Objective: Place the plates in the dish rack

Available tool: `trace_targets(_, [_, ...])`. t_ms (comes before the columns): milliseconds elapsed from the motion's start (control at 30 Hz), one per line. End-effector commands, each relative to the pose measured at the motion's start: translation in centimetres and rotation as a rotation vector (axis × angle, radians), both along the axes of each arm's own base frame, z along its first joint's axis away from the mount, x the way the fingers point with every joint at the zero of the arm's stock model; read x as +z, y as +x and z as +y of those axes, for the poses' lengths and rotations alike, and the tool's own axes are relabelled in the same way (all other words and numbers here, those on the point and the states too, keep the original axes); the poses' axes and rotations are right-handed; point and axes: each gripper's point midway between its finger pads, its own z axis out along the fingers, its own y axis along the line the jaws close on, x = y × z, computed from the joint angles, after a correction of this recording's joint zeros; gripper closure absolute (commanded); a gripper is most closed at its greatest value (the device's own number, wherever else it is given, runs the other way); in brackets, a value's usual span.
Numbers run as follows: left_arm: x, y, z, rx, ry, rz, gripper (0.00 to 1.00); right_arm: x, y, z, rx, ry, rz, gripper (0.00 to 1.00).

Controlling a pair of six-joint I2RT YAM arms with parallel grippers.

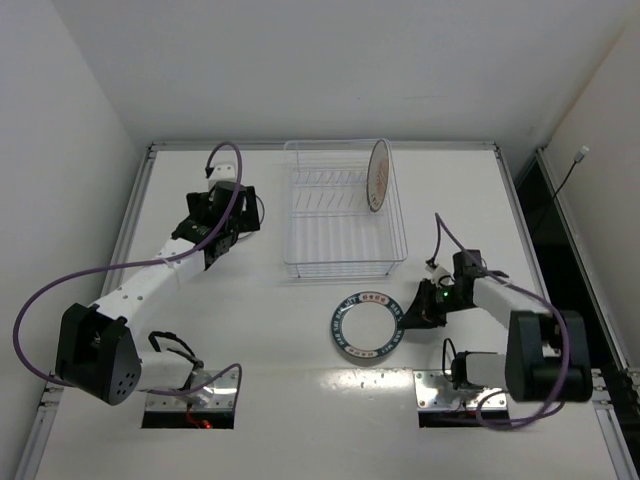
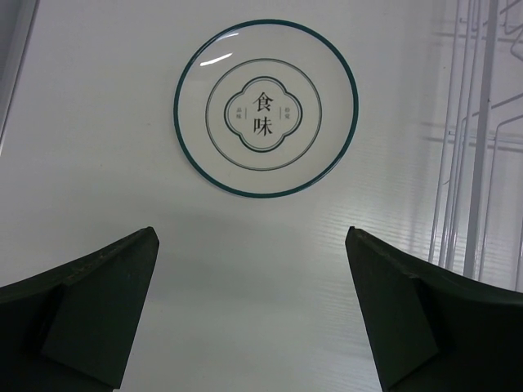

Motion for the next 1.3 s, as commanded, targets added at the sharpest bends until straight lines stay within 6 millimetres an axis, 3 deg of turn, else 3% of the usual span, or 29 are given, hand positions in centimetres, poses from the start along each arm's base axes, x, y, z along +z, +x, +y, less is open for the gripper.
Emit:
trace_targets(0, [2.8,0.6,0.0,0.016,-0.008,-0.074,0.01,2.3,0.0,-0.8,0.000,-0.099,-0.052,1.00])
trace_targets(233, [2.9,0.6,0.2,0.024,-0.002,-0.076,0.01,8.8,-0.5,-0.8,-0.020,-0.154,-0.192,1.00])
trace_targets(300, [2.9,0.6,0.2,0.024,-0.002,-0.076,0.01,11.9,0.8,-1.5,-0.039,-0.212,-0.286,1.00])
trace_targets(333, [2.9,0.6,0.2,0.024,-0.002,-0.076,0.01,14.6,1.8,-1.6,-0.058,-0.215,-0.356,1.00])
trace_targets(400, [2.9,0.6,0.2,0.024,-0.002,-0.076,0.01,17.2,2.9,-2.0,-0.086,-0.245,-0.427,1.00])
trace_targets(433, [2.9,0.6,0.2,0.024,-0.002,-0.076,0.01,20.0,3.9,-2.2,-0.111,-0.250,-0.507,1.00])
trace_targets(467, [2.9,0.6,0.2,0.024,-0.002,-0.076,0.01,21.5,4.4,-2.2,-0.132,-0.256,-0.542,1.00])
trace_targets(500, [2.9,0.6,0.2,0.024,-0.002,-0.076,0.01,22.8,6.0,-2.7,-0.156,-0.293,-0.597,1.00])
trace_targets(533, [2.9,0.6,0.2,0.024,-0.002,-0.076,0.01,25.6,7.3,-3.1,-0.195,-0.312,-0.685,1.00])
trace_targets(633, [2.9,0.6,0.2,0.029,-0.010,-0.078,0.01,29.4,12.0,-5.2,-0.329,-0.449,-0.823,1.00])
trace_targets(733, [2.6,0.7,0.1,0.029,-0.006,-0.070,0.01,30.8,15.8,-5.5,-0.378,-0.545,-0.883,1.00])
trace_targets(767, [2.6,0.7,0.1,0.029,-0.006,-0.070,0.01,30.4,18.1,-5.6,-0.403,-0.595,-0.886,1.00])
trace_targets(800, [2.3,0.7,0.1,0.029,-0.003,-0.062,0.01,30.3,18.9,-4.1,-0.373,-0.614,-0.906,1.00])
trace_targets(867, [2.3,0.8,0.1,0.033,-0.010,-0.064,0.01,31.4,21.3,-4.4,-0.430,-0.725,-0.941,1.00])
trace_targets(900, [2.3,0.8,0.1,0.033,-0.011,-0.064,0.01,30.8,23.1,-2.9,-0.398,-0.767,-0.934,1.00])
trace_targets(967, [2.1,0.6,0.0,0.026,-0.012,-0.053,0.01,30.8,25.1,-2.6,-0.418,-0.863,-0.924,1.00])
trace_targets(1000, [2.1,0.6,0.0,0.026,-0.012,-0.053,0.01,31.0,27.0,-0.9,-0.394,-0.894,-0.929,1.00])
trace_targets(1067, [2.1,0.6,0.0,0.026,-0.012,-0.053,0.01,31.0,28.6,-0.3,-0.397,-0.983,-0.916,1.00])
trace_targets(1100, [2.1,0.6,0.0,0.026,-0.012,-0.053,0.01,32.4,29.3,0.3,-0.416,-0.989,-0.935,1.00])
trace_targets(1133, [2.4,0.8,-0.1,0.026,-0.015,-0.061,0.01,32.3,29.9,1.3,-0.402,-1.012,-0.947,1.00])
trace_targets(1167, [2.4,0.8,-0.1,0.026,-0.015,-0.062,0.01,30.2,31.2,1.9,-0.380,-1.077,-0.912,1.00])
trace_targets(1200, [2.4,0.8,-0.1,0.026,-0.015,-0.062,0.01,31.4,31.8,1.9,-0.402,-1.091,-0.918,1.00])
trace_targets(1267, [2.5,0.8,0.1,0.033,-0.011,-0.064,0.01,30.6,33.5,2.8,-0.405,-1.135,-0.908,1.00])
